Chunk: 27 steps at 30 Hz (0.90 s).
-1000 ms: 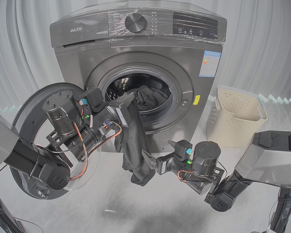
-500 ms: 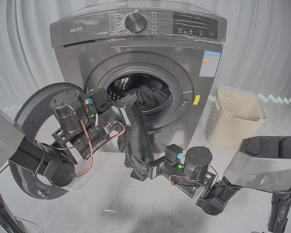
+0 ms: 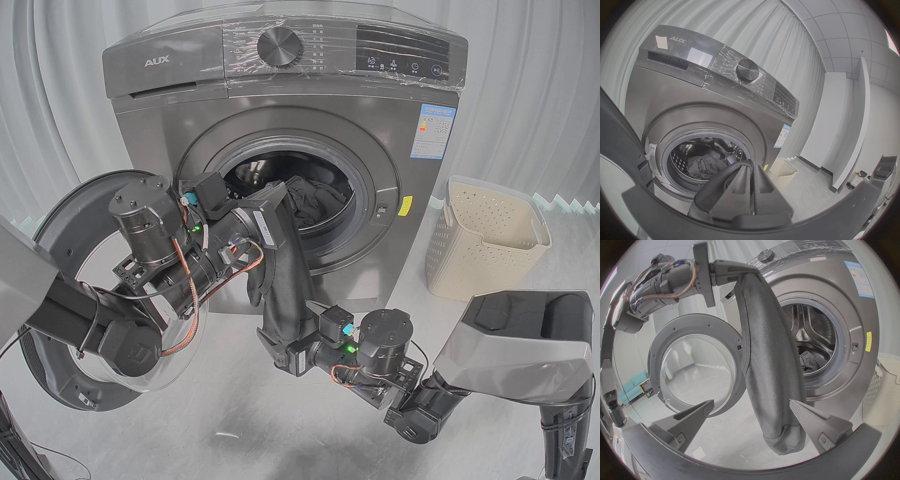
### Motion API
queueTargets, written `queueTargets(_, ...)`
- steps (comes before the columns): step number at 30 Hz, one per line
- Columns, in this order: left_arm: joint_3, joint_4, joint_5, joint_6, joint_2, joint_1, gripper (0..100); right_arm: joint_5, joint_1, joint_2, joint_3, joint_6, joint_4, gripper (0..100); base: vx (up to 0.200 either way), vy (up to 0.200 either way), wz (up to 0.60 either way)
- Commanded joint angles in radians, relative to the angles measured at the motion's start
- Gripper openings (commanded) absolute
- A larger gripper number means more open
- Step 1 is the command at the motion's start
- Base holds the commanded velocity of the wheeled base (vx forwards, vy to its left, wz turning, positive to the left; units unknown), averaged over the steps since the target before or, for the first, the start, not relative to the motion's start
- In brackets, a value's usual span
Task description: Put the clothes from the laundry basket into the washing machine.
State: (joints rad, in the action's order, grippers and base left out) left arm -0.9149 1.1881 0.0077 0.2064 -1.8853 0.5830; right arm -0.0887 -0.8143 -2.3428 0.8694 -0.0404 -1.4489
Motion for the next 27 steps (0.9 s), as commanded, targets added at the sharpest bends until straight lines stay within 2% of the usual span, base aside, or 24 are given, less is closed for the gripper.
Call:
queueTargets(1, 0.001, 0.002, 0.002, 0.001, 0.0, 0.0, 0, 0.0, 0.015, -0.067, 0.077, 0.01, 0.01, 100, 0.0, 0.0, 0.0)
queueTargets(10, 0.008, 0.01, 0.011, 0.002, 0.005, 0.001, 0, -0.006, 0.044, -0.127, 0.194, 0.008, 0.027, 100, 0.0, 0.0, 0.0)
queueTargets(22, 0.01, 0.011, 0.011, 0.004, 0.003, 0.0, 0, -0.017, 0.052, -0.162, 0.263, 0.005, 0.038, 100, 0.0, 0.0, 0.0)
queueTargets(23, 0.01, 0.013, 0.012, 0.004, 0.003, 0.0, 0, -0.02, 0.053, -0.162, 0.263, 0.002, 0.038, 0, 0.0, 0.0, 0.0)
queueTargets(27, 0.021, 0.013, 0.011, 0.004, 0.002, -0.002, 0, -0.022, 0.061, -0.15, 0.252, 0.001, 0.035, 0, 0.0, 0.0, 0.0)
